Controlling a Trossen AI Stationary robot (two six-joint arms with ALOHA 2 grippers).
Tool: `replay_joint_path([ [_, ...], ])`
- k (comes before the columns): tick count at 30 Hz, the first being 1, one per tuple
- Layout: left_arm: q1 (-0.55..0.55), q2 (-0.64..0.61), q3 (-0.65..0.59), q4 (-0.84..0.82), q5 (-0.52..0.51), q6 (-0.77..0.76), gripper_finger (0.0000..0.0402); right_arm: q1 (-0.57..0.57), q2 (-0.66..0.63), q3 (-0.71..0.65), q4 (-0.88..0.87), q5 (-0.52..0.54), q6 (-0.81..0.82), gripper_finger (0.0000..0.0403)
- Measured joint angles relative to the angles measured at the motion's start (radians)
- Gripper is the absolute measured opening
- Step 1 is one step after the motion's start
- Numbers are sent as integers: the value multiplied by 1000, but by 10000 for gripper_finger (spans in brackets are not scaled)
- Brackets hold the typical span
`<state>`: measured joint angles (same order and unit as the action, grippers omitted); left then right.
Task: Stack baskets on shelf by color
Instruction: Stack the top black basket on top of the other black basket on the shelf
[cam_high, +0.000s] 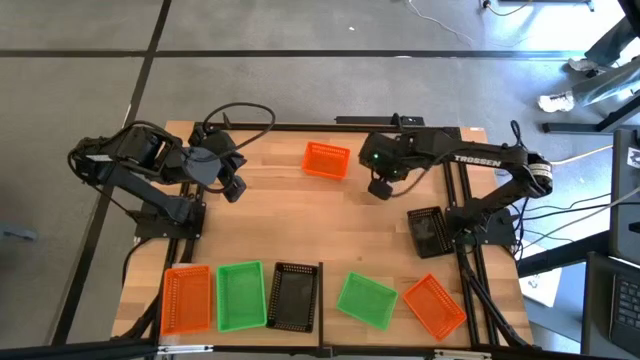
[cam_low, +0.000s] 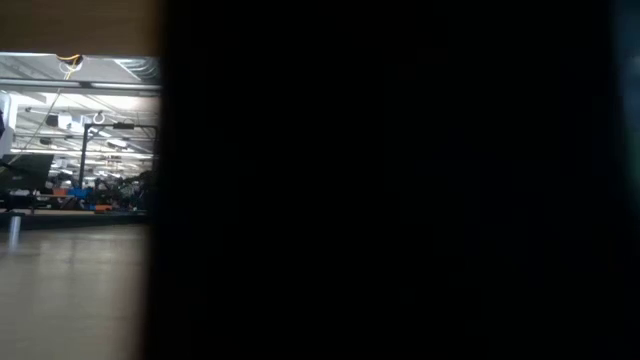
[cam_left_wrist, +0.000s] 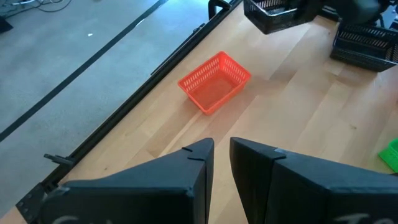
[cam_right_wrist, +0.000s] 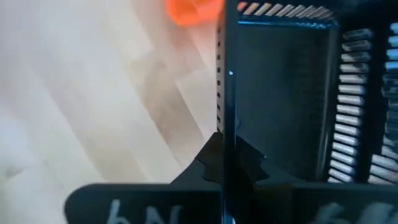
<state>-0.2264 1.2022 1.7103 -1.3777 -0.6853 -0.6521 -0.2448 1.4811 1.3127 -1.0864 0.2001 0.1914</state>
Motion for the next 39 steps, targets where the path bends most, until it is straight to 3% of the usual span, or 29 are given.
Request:
replay_joint_path([
  [7,0,0,0,0,0,-47,44,151,0,194,-62,19,-203,0],
  [21,0,0,0,0,33,-122,44,409,33,454,-20,17,-707,0],
  [27,-4,0,0,0,75,-124,44,513,166,656,-77,11,-856,0],
  [33,-3,0,0,-1,78,-124,44,594,333,882,-147,-120,-1010,0],
  [39,-3,0,0,-2,78,-91,44,663,460,1043,-200,-142,-1088,0],
])
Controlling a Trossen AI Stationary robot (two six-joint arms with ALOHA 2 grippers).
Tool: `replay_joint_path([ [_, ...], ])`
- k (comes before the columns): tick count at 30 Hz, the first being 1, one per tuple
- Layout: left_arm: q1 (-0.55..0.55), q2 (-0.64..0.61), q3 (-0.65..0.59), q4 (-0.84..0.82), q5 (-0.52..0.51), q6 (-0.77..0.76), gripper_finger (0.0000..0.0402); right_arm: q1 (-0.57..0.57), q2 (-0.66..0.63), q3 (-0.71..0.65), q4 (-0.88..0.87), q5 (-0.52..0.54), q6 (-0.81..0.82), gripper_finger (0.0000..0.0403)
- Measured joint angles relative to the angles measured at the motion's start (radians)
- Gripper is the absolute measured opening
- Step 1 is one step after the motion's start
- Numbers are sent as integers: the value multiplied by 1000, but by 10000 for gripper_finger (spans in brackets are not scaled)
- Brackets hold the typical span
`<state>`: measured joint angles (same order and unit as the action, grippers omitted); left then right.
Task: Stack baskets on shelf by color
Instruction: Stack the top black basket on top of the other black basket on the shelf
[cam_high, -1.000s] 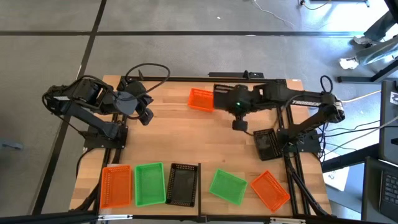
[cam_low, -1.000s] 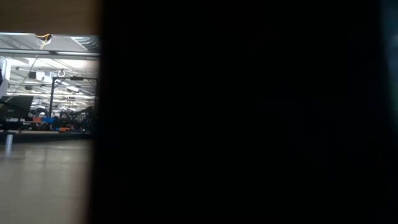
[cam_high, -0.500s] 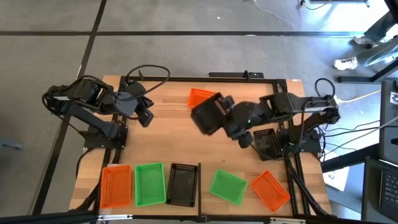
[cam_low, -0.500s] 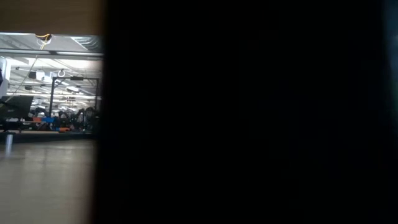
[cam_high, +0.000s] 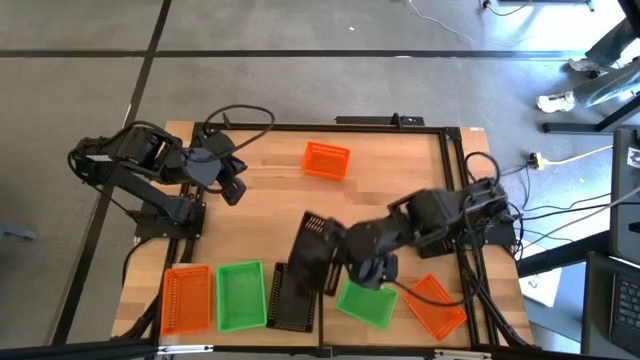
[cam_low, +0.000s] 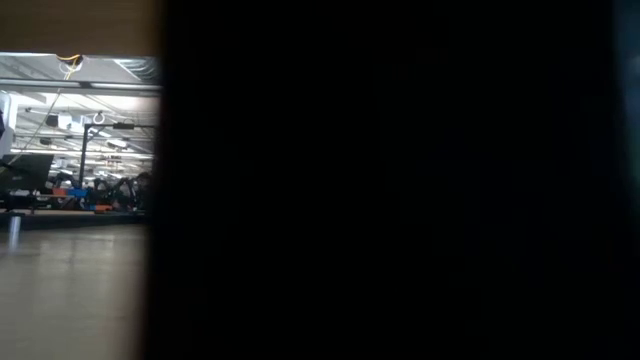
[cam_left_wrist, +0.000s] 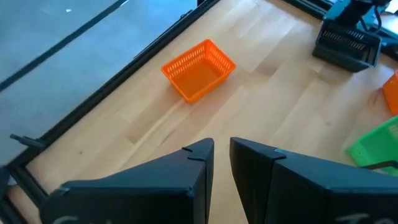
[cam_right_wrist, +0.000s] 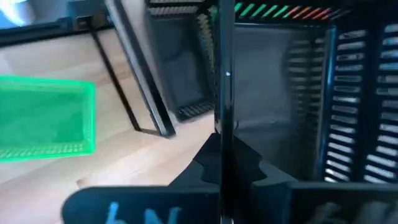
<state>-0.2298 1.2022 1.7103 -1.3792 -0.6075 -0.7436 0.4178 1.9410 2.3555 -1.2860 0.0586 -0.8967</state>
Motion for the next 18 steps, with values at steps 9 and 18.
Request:
replay_joint_path([
  [9,0,0,0,1,36,35,44,17,100,-21,22,-14,-76,0],
  [18,0,0,0,2,52,40,44,17,141,-21,72,-133,-82,0],
])
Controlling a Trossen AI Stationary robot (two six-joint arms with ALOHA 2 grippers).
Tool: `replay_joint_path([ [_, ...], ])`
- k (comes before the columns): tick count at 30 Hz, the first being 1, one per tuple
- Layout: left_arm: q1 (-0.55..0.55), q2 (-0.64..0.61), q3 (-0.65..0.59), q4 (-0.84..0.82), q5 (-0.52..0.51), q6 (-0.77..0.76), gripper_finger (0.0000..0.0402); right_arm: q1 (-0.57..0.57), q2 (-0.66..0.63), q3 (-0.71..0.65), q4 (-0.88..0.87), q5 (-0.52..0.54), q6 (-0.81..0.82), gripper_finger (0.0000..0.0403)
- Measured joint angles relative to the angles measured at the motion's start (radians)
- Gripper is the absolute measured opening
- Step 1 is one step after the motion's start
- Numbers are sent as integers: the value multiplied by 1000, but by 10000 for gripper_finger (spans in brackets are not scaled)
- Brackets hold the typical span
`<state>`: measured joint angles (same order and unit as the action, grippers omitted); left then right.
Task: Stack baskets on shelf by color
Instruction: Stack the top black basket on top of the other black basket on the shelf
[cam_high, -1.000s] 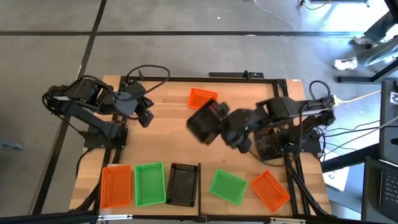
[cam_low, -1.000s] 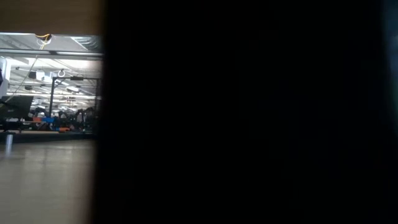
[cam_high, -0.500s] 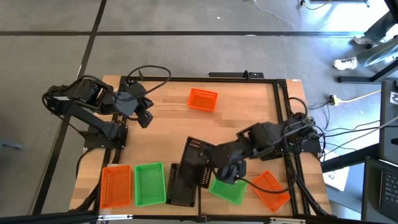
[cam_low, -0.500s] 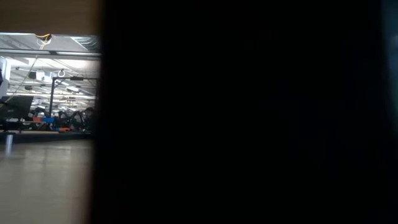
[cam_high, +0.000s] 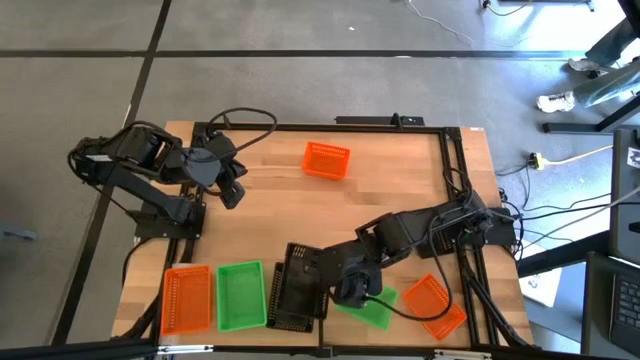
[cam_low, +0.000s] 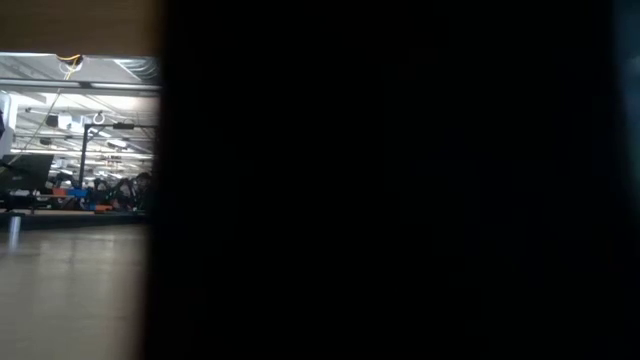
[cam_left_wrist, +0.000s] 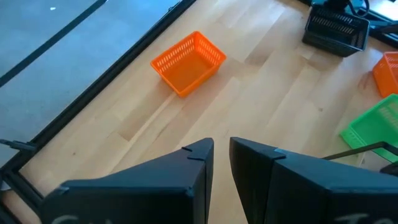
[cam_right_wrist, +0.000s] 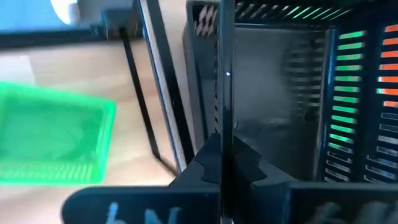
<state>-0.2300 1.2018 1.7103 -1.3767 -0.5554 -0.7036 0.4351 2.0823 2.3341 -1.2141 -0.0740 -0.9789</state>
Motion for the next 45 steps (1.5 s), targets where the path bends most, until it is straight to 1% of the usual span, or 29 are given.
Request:
replay_joint_path([
  [10,0,0,0,0,0,16,44,0,18,0,71,-103,2,0],
  [18,0,0,0,0,0,29,44,-2,52,0,78,-96,5,1],
  [23,0,0,0,0,0,46,44,-3,53,0,109,-80,58,17],
  [37,0,0,0,0,0,60,44,-3,53,0,114,-77,60,69],
  [45,0,0,0,0,0,60,44,-3,53,0,124,-77,59,73],
])
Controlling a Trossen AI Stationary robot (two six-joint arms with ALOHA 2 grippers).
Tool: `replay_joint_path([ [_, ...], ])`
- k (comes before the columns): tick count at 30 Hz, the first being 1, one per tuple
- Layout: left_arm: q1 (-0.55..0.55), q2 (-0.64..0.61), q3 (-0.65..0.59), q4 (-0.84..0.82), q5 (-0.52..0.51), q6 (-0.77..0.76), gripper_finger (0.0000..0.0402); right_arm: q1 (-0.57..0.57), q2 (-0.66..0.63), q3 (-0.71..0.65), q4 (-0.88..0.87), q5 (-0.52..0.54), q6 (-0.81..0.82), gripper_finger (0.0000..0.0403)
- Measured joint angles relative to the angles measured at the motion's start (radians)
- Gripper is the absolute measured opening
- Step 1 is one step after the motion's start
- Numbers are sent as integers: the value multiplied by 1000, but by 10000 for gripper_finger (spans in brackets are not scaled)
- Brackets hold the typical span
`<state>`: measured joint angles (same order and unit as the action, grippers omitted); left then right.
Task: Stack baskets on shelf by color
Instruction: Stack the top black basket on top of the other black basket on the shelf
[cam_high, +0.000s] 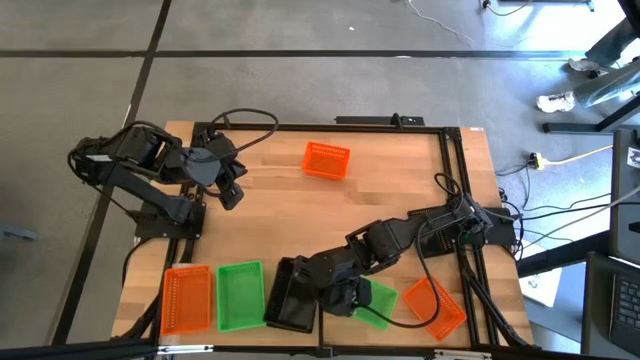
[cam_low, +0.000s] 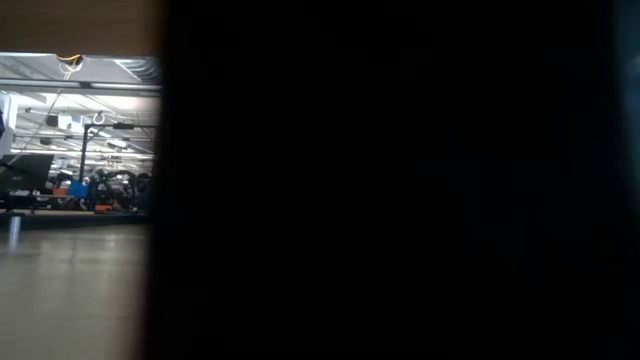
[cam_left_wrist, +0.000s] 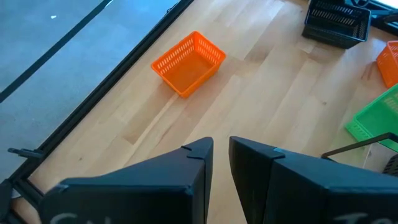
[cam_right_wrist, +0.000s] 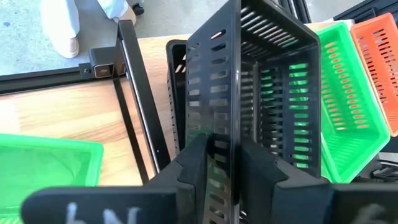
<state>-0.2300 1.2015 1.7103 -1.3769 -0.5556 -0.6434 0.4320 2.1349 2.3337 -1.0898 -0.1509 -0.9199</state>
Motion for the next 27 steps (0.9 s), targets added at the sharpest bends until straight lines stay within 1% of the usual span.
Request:
replay_joint_path([
  [6,0,0,0,0,0,0,44,-2,0,0,23,-3,-9,73],
  [9,0,0,0,0,0,0,44,-13,0,0,27,-42,-1,73],
  [11,0,0,0,-1,0,0,44,-17,0,0,22,-47,4,73],
  [24,0,0,0,-1,0,26,44,-17,5,0,25,-53,26,72],
  [27,0,0,0,-1,0,26,44,-17,5,0,25,-53,52,72],
])
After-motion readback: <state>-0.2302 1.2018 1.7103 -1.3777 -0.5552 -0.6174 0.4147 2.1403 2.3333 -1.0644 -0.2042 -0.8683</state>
